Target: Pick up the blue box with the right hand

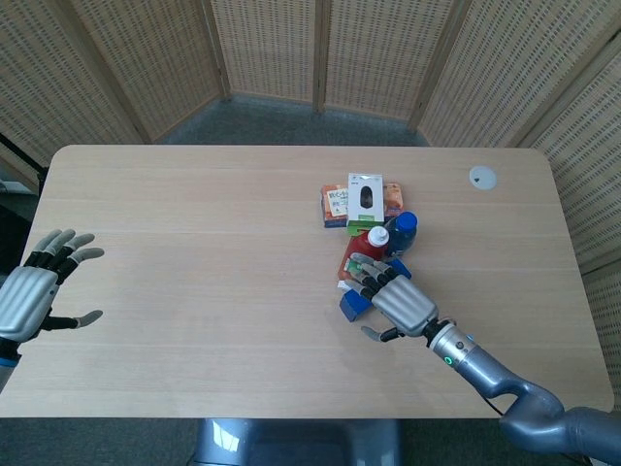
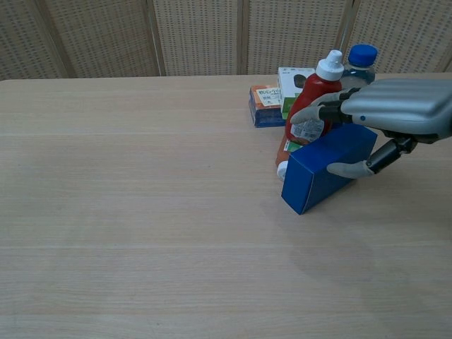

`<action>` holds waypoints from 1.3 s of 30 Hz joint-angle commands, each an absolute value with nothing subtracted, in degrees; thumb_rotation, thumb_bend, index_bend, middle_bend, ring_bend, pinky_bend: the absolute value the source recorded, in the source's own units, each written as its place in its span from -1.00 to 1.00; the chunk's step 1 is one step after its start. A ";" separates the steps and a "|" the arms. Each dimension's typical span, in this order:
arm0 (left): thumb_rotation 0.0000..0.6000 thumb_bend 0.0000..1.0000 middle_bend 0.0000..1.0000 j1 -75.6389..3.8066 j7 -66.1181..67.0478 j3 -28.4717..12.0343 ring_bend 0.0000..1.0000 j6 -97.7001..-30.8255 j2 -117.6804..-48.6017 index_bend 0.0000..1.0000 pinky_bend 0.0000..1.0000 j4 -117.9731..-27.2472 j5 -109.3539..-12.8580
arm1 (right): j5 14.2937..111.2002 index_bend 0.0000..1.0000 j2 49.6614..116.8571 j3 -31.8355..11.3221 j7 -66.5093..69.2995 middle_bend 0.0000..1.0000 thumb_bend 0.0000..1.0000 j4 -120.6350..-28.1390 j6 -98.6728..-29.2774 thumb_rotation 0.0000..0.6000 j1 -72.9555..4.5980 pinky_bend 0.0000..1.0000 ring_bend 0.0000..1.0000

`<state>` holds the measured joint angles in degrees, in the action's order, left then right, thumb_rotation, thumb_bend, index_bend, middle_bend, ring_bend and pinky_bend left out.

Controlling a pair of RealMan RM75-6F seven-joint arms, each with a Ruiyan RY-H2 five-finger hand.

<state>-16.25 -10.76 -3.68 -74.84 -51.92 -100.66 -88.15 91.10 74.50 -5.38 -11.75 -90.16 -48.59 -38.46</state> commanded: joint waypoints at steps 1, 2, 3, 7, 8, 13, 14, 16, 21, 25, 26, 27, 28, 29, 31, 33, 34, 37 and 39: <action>1.00 -1.00 -0.73 -16.26 -10.72 -3.68 -1.00 -74.92 -51.82 -0.56 -1.00 -100.75 -88.18 | 90.61 -1.00 75.23 -5.67 -10.85 -1.00 -0.17 -88.59 -47.39 -0.12 -39.88 -1.00 -1.00; 1.00 -1.00 -0.73 -16.24 -10.71 -3.66 -1.00 -74.96 -51.77 -0.56 -1.00 -100.81 -88.18 | 90.60 -1.00 75.37 -5.68 -10.64 -1.00 -0.18 -88.19 -47.14 -0.12 -40.27 -1.00 -1.00; 1.00 -1.00 -0.73 -16.21 -10.73 -3.63 -1.00 -75.02 -51.72 -0.56 -1.00 -100.89 -88.18 | 90.59 -1.00 75.55 -5.66 -10.31 -1.00 -0.18 -87.75 -46.95 -0.11 -40.68 -1.00 -1.00; 1.00 -1.00 -0.74 -16.19 -11.03 -3.48 -1.00 -74.87 -51.61 -0.56 -1.00 -101.16 -88.09 | 90.90 -1.00 76.15 -5.12 -9.33 -1.00 -0.17 -86.29 -46.58 -0.11 -41.70 -1.00 -1.00; 1.00 -1.00 -0.74 -16.23 -11.09 -3.43 -1.00 -74.77 -51.54 -0.56 -1.00 -101.25 -88.13 | 90.95 -1.00 76.43 -4.88 -8.95 -1.00 -0.17 -85.72 -46.42 -0.12 -41.96 -1.00 -1.00; 1.00 -1.00 -0.74 -16.27 -11.06 -3.36 -1.00 -74.86 -51.19 -0.56 -1.00 -101.77 -88.37 | 91.20 -1.00 78.06 -4.03 -6.96 -1.00 -0.17 -82.62 -45.71 -0.11 -43.13 -1.00 -1.00; 1.00 -1.00 -0.74 -16.25 -11.06 -3.33 -1.00 -74.92 -51.08 -0.56 -1.00 -101.91 -88.42 | 91.34 -1.00 78.47 -3.78 -6.40 -1.00 -0.17 -81.76 -45.61 -0.11 -43.40 -1.00 -1.00; 1.00 -1.00 -0.74 -16.21 -11.09 -3.31 -1.00 -75.00 -50.98 -0.56 -1.00 -102.07 -88.45 | 91.59 -1.00 79.16 -3.41 -5.30 -1.00 -0.17 -80.34 -45.51 -0.12 -43.79 -1.00 -1.00; 1.00 -1.00 -0.74 -16.15 -11.10 -3.05 -1.00 -74.79 -50.90 -0.56 -1.00 -102.39 -88.41 | 92.63 -1.00 80.83 -2.36 -2.00 -1.00 -0.16 -76.43 -45.60 -0.10 -44.85 -1.00 -1.00; 1.00 -1.00 -0.74 -16.05 -11.21 -2.88 -1.00 -74.70 -50.99 -0.56 -1.00 -102.56 -88.27 | 93.92 -1.00 82.04 -0.98 0.42 -1.00 -0.13 -74.13 -46.84 0.13 -44.86 -1.00 -1.00; 1.00 -1.00 -0.74 -16.05 -11.23 -2.86 -1.00 -74.67 -50.98 -0.56 -1.00 -102.58 -88.25 | 94.18 -1.00 82.27 -0.63 0.92 -1.00 -0.12 -73.69 -47.08 0.21 -44.81 -1.00 -1.00; 1.00 -1.00 -0.75 -16.08 -11.21 -2.86 -1.00 -74.63 -50.93 -0.56 -1.00 -102.66 -88.27 | 94.52 -1.00 82.56 -0.19 1.53 -0.98 -0.10 -73.11 -47.52 0.31 -44.72 -1.00 -1.00; 1.00 -1.00 -0.75 -16.10 -11.16 -2.87 -1.00 -74.64 -50.87 -0.56 -1.00 -102.72 -88.31 | 94.75 -0.99 82.74 0.09 2.01 -0.95 -0.09 -72.75 -47.90 0.39 -44.62 -1.00 -1.00; 1.00 -1.00 -0.75 -16.12 -11.09 -2.87 -1.00 -74.68 -50.82 -0.56 -1.00 -102.81 -88.39 | 94.92 -0.93 82.93 0.31 2.46 -0.88 -0.09 -72.41 -48.37 0.53 -44.49 -1.00 -1.00; 1.00 -1.00 -0.75 -16.16 -11.03 -2.86 -1.00 -74.74 -50.71 -0.56 -1.00 -103.10 -88.59 | 95.23 -0.76 83.30 0.81 3.24 -0.69 -0.08 -71.66 -49.26 0.78 -44.20 -1.00 -1.00; 1.00 -1.00 -0.75 -16.19 -11.03 -2.80 -1.00 -74.75 -50.66 -0.56 -1.00 -103.31 -88.79 | 95.48 -0.58 83.57 1.15 4.07 -0.47 -0.08 -71.16 -50.22 0.96 -43.93 -0.90 -0.92; 1.00 -1.00 -0.75 -16.21 -11.03 -2.78 -1.00 -74.73 -50.66 -0.56 -1.00 -103.37 -88.85 | 95.62 -0.49 83.64 1.32 4.25 -0.36 -0.08 -70.91 -50.56 1.00 -43.85 -0.81 -0.84; 1.00 -1.00 -0.75 -16.26 -11.04 -2.70 -1.00 -74.62 -50.73 -0.56 -1.00 -103.48 -88.90 | 95.80 -0.30 83.54 1.86 5.08 -0.13 -0.07 -70.75 -51.26 1.00 -43.59 -0.58 -0.62; 1.00 -1.00 -0.75 -16.24 -11.05 -2.66 -1.00 -74.60 -50.77 -0.56 -1.00 -103.48 -88.86 | 95.78 -0.19 83.10 2.18 5.13 0.01 -0.08 -70.96 -51.57 1.00 -43.41 -0.41 -0.46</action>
<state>-16.24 -11.05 -2.66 -74.60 -50.77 -103.47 -88.86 95.76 83.26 2.06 5.09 -70.89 -51.45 -43.51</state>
